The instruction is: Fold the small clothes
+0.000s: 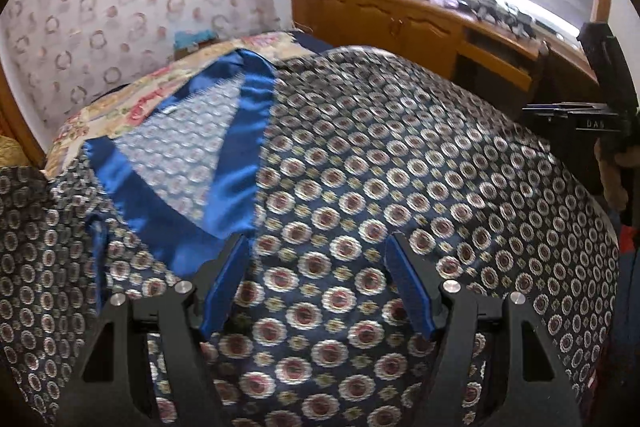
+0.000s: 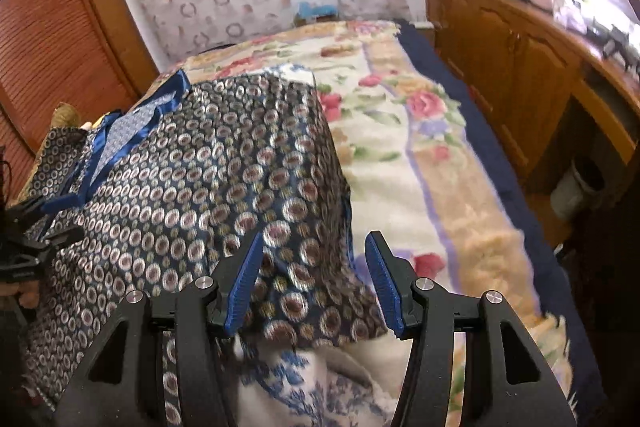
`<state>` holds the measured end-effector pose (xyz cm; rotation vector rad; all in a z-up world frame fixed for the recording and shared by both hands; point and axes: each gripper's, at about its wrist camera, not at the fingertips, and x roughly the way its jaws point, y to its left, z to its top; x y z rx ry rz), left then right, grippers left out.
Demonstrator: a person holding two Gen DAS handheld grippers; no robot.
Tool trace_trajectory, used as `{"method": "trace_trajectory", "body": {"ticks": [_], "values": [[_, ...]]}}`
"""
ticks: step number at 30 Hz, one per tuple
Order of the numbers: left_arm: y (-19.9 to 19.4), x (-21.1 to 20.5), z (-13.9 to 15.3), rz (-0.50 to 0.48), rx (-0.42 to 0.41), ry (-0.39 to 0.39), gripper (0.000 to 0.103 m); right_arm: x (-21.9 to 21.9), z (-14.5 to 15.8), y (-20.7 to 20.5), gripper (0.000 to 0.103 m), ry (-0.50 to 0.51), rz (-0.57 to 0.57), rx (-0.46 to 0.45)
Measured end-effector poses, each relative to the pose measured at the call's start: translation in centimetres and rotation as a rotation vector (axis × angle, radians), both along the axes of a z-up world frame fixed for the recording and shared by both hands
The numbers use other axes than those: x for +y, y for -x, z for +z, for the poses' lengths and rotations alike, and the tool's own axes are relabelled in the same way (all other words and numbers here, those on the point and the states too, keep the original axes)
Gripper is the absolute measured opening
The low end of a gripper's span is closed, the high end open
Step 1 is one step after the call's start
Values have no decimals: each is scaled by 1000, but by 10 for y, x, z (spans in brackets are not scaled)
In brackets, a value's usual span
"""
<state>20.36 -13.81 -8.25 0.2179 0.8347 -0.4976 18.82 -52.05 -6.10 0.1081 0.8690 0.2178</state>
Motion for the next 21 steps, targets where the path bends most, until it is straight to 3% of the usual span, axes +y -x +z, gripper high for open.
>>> {"method": "trace_trajectory", "body": {"ticks": [6, 9, 13, 15, 19, 21], "values": [[4, -6, -6, -26, 35, -8, 72, -8, -13, 7, 54, -73, 14, 52], [5, -8, -6, -27, 35, -11, 75, -7, -18, 9, 47, -105, 32, 69], [3, -12, -9, -48, 43, -16, 85, -4, -17, 11, 30, -140, 63, 63], [3, -14, -10, -59, 49, -20, 90, -3, -15, 13, 27, -126, 63, 55], [0, -16, -11, -62, 50, -22, 92, -5, -10, 16, 7, -83, 53, 26], [0, -16, -11, -63, 50, -22, 92, -3, -7, 17, 3, -50, 59, 16]]}}
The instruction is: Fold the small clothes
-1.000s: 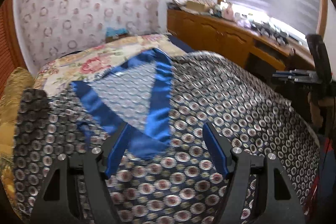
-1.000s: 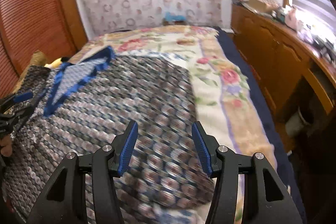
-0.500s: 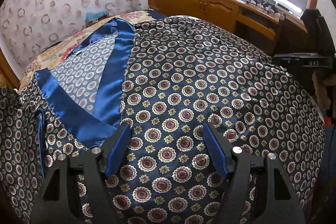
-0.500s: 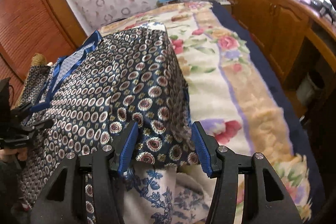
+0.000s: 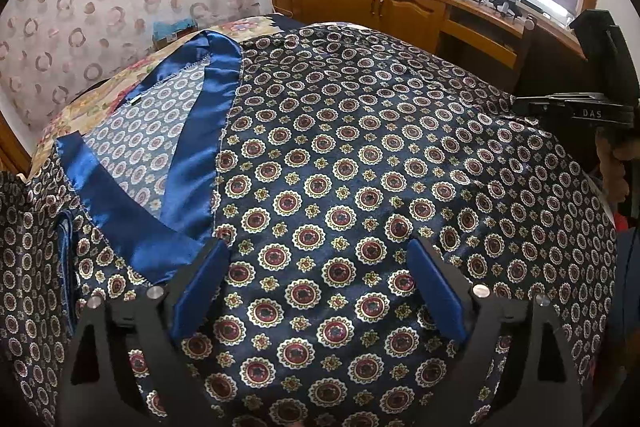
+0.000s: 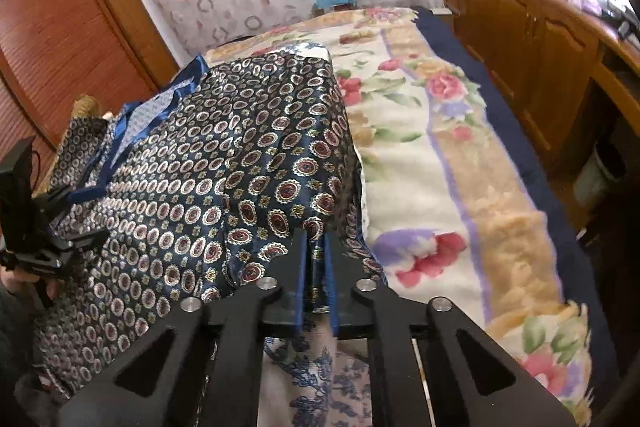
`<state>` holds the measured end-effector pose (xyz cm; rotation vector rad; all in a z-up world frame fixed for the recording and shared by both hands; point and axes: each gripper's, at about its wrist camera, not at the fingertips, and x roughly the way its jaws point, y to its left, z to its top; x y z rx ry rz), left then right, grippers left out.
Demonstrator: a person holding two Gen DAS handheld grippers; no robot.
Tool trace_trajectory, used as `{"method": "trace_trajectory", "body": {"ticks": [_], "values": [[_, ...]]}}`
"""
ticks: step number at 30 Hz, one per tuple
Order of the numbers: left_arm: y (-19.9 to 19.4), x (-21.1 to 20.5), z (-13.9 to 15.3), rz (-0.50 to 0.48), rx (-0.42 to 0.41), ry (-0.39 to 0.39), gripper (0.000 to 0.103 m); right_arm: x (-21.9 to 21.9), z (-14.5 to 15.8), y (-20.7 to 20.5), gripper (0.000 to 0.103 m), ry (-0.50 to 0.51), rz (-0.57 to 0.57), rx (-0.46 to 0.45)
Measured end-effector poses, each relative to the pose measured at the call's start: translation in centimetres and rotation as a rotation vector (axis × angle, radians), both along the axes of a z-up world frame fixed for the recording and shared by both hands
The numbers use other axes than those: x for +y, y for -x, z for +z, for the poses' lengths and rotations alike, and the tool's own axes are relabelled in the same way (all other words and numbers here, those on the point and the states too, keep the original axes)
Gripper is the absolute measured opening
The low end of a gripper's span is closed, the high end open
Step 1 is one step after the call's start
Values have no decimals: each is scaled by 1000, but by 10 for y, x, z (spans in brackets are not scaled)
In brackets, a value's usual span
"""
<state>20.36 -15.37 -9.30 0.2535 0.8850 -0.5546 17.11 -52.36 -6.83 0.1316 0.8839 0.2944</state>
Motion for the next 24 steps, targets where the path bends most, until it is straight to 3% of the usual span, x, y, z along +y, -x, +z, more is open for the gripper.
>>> {"method": "trace_trajectory", "body": {"ticks": [8, 14, 18, 24], "values": [[1, -1, -1, 1, 2, -2, 95, 23, 36, 8, 1, 113, 23, -149], [-1, -2, -2, -3, 4, -3, 97, 65, 67, 10, 1, 99, 123, -239], [-3, -2, -2, -7, 6, -2, 98, 97, 59, 11, 1, 85, 208, -214], [-3, 4, 3, 7, -8, 27, 98, 120, 20, 9, 1, 89, 256, -115]]}}
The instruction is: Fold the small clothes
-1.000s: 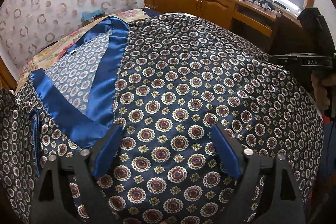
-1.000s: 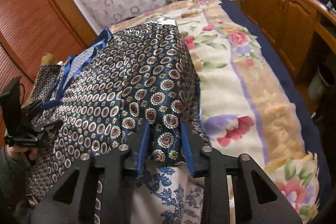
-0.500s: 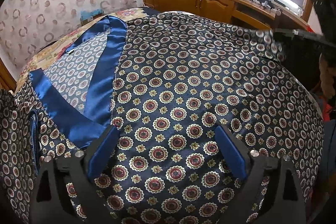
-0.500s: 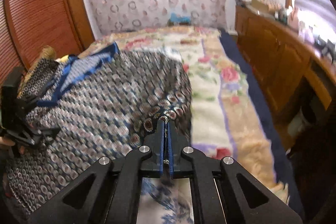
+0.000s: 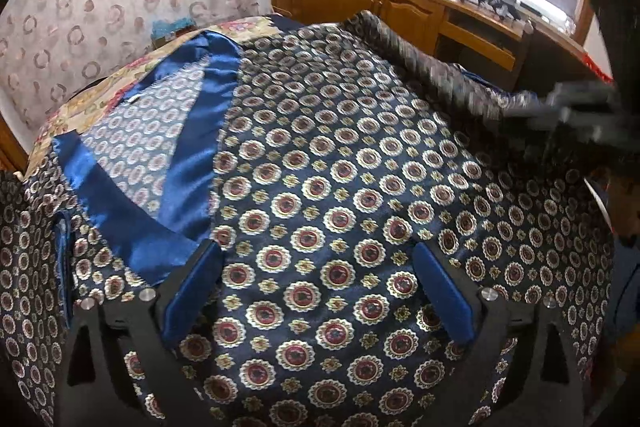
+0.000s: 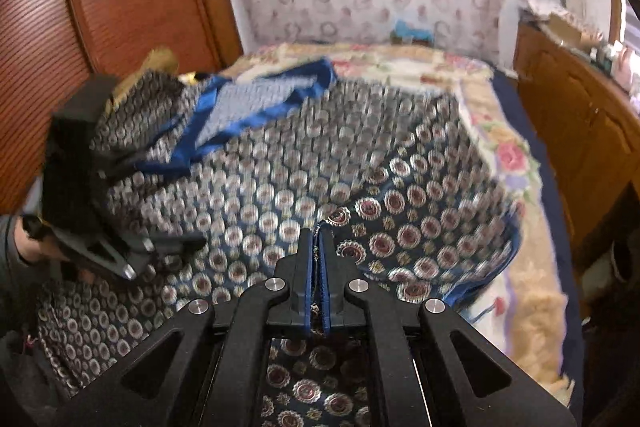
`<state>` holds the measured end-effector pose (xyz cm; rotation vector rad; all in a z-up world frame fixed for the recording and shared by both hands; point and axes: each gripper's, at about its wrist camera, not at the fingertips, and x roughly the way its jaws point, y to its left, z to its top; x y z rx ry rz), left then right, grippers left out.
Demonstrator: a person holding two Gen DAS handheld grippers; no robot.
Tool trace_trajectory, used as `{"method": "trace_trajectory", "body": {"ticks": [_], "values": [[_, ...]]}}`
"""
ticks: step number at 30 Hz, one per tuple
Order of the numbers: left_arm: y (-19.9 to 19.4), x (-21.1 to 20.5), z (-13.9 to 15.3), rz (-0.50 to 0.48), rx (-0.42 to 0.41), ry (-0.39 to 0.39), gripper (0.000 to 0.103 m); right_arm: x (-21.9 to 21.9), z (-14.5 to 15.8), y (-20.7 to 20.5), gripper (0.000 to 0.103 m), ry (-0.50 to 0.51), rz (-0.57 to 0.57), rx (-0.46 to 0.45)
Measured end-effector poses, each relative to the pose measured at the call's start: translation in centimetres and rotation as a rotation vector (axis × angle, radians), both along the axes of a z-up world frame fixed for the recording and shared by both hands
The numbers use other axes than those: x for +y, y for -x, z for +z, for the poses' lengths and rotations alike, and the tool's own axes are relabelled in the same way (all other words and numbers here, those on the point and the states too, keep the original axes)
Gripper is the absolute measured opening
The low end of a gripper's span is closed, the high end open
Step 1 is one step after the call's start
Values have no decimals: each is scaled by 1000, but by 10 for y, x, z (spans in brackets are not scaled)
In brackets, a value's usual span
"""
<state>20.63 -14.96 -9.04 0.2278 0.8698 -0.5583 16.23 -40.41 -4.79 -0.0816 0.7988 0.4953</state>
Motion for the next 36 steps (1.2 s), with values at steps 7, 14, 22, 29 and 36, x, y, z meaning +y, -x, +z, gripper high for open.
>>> {"method": "trace_trajectory", "body": {"ticks": [7, 14, 22, 29, 36], "values": [[23, 22, 35, 56, -127, 122, 98, -9, -14, 8, 9, -11, -33, 47], [57, 29, 73, 42, -206, 189, 98, -38, 20, 29, 37, -77, -94, -27], [82, 16, 79, 13, -213, 190, 98, -87, 17, 4, 47, -49, -271, -7], [94, 8, 74, -11, -191, 207, 98, -115, -23, -31, 47, -96, -360, 140], [94, 13, 69, 1, -178, 213, 98, -119, -26, -47, 42, -140, -344, 182]]}}
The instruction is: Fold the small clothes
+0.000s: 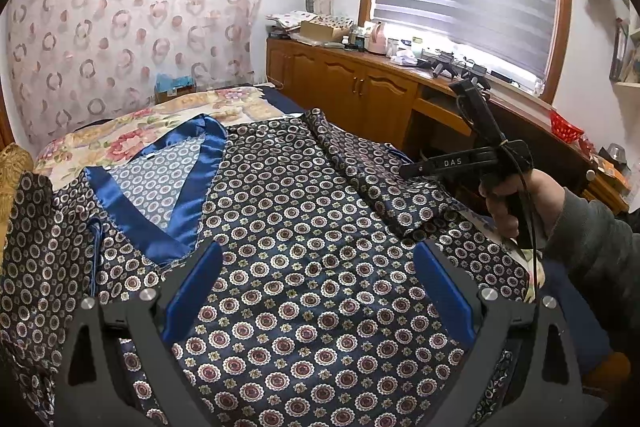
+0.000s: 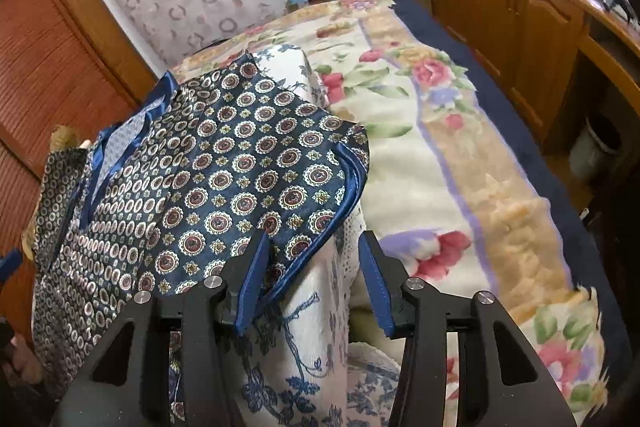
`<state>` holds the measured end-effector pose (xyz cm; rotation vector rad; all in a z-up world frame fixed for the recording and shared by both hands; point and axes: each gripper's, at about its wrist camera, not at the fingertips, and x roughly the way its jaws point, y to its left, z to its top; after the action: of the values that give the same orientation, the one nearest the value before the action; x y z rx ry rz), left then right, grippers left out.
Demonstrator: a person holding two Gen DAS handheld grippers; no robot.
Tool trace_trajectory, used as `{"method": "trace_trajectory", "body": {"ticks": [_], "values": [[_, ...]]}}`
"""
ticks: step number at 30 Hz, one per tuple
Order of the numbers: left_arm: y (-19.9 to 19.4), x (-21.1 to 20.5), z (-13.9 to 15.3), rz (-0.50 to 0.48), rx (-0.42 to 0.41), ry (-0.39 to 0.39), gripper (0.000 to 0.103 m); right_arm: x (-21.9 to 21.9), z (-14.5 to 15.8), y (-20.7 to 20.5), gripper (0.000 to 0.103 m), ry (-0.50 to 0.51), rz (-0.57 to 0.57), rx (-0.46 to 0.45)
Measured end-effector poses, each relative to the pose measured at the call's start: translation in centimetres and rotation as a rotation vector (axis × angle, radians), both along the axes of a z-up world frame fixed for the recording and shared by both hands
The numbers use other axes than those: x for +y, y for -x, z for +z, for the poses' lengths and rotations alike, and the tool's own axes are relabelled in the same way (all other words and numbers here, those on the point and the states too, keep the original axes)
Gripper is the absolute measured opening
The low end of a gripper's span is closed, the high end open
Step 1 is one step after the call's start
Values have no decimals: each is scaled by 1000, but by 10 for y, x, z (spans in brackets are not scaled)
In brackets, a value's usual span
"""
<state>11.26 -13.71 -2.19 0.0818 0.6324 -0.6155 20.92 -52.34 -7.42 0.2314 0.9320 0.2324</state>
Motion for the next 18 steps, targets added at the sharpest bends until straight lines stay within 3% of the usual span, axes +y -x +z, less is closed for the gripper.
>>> {"method": "trace_trajectory", "body": {"ticks": [2, 4, 7, 10, 18], "values": [[0, 2, -1, 7, 4, 5, 98, 3, 2, -3, 31, -2, 14, -6], [-1, 4, -1, 15, 5, 7, 98, 7, 6, -2, 12, 40, 20, -28], [-1, 9, -1, 25, 2, 11, 98, 17, 14, 1, 2, 96, 42, -74], [-2, 13, 1, 37, -2, 15, 98, 32, 27, 6, 1, 135, 76, -131], [-3, 40, 8, 95, -17, 34, 98, 98, 71, 10, 1, 122, 241, -245]]}}
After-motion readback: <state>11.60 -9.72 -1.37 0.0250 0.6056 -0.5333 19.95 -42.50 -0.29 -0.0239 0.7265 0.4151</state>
